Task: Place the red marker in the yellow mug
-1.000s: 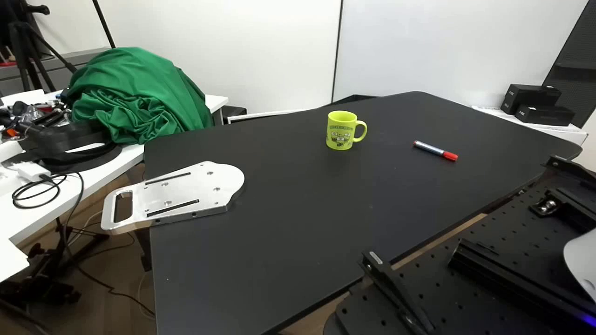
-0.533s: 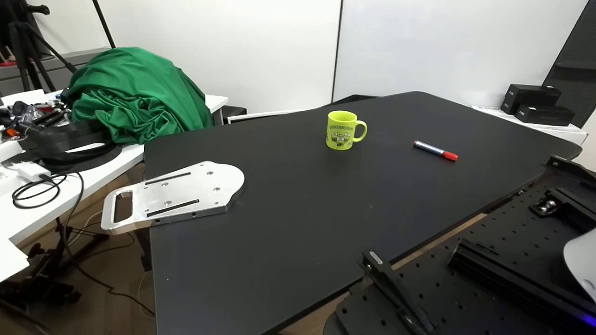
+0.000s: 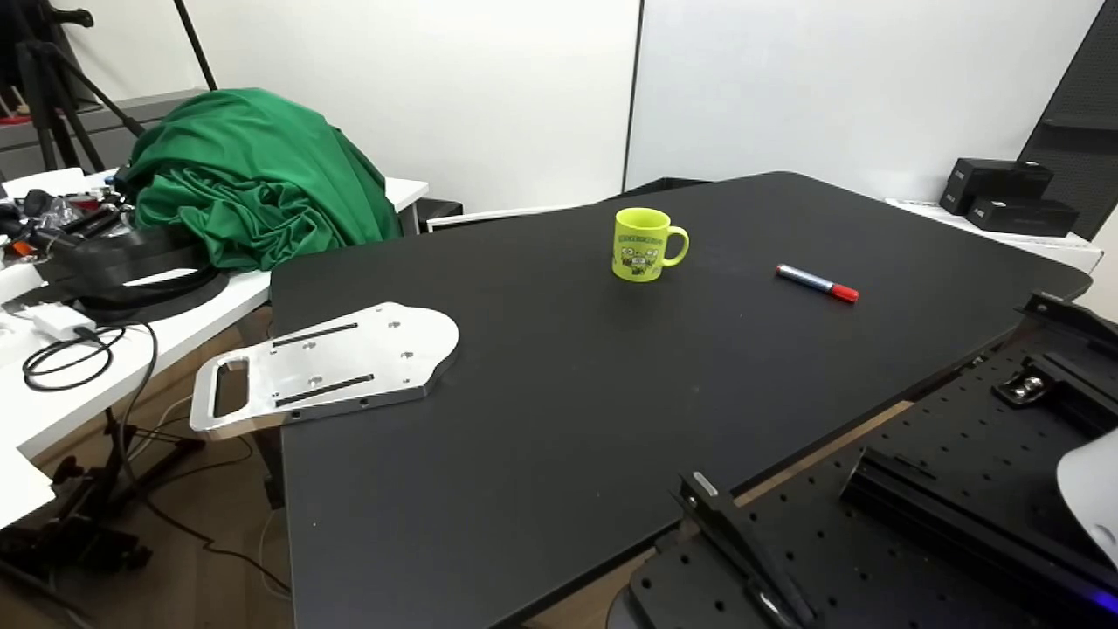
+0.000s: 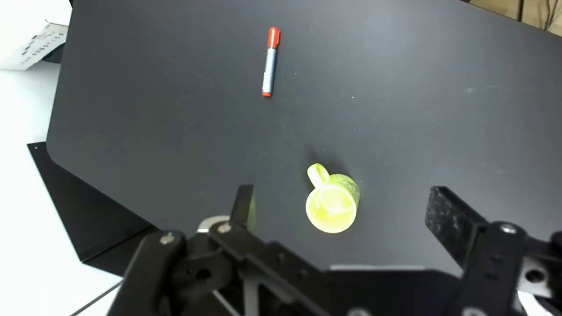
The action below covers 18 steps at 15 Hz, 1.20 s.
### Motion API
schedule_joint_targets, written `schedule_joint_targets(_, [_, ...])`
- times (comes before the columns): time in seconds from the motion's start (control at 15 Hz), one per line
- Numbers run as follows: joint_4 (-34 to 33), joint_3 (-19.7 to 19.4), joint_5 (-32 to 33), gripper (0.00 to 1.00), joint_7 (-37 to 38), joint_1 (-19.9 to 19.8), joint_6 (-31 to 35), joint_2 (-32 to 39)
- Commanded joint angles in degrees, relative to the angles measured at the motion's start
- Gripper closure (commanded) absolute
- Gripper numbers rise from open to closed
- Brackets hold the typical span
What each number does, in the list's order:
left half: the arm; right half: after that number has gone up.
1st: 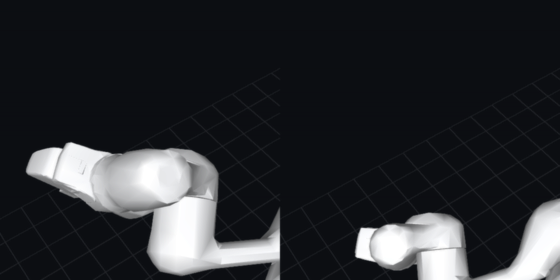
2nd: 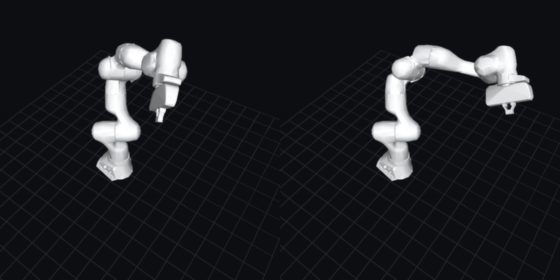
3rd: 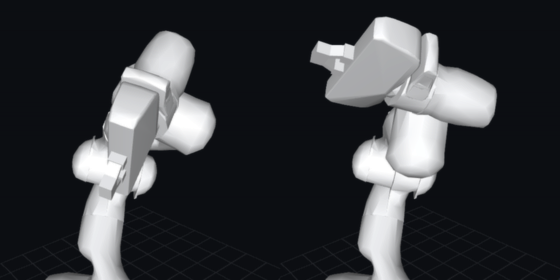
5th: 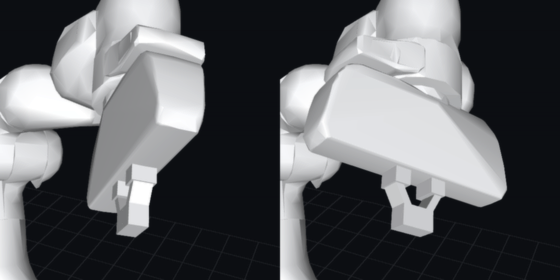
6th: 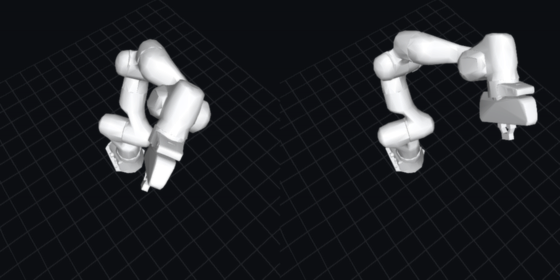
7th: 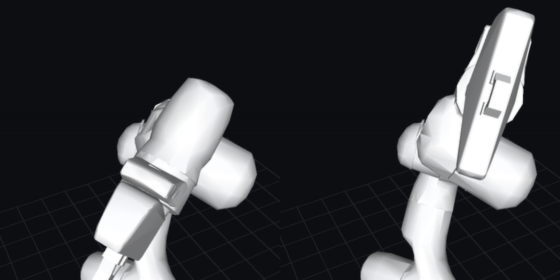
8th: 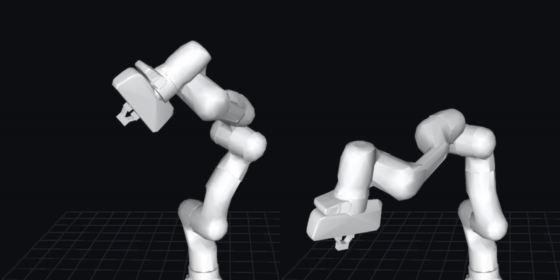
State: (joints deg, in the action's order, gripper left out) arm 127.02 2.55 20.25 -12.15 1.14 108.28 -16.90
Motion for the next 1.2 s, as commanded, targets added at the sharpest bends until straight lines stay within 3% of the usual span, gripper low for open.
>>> schedule_joint_targets(0.0, [-0.19, -8.91, -4.51, 0.00, -11.62, -2.85, 6.26, 0.23])
schedule_joint_targets(0.2, [-1.08, -15.85, -11.34, 0.00, -19.34, -5.79, 9.75, 4.34])
schedule_joint_targets(0.4, [-2.18, -19.93, -17.67, 0.00, -25.23, -8.20, 11.83, 10.50])
schedule_joint_targets(0.87, [-7.00, -18.10, -19.33, 0.00, -26.06, -12.72, 18.63, 27.80])
schedule_joint_targets(1.07, [-12.31, -16.29, -18.24, 0.00, -22.27, -13.71, 15.88, 33.96])
schedule_joint_targets(1.13, [-6.79, -15.84, -17.72, 0.00, -24.80, -14.43, 19.05, 29.78])
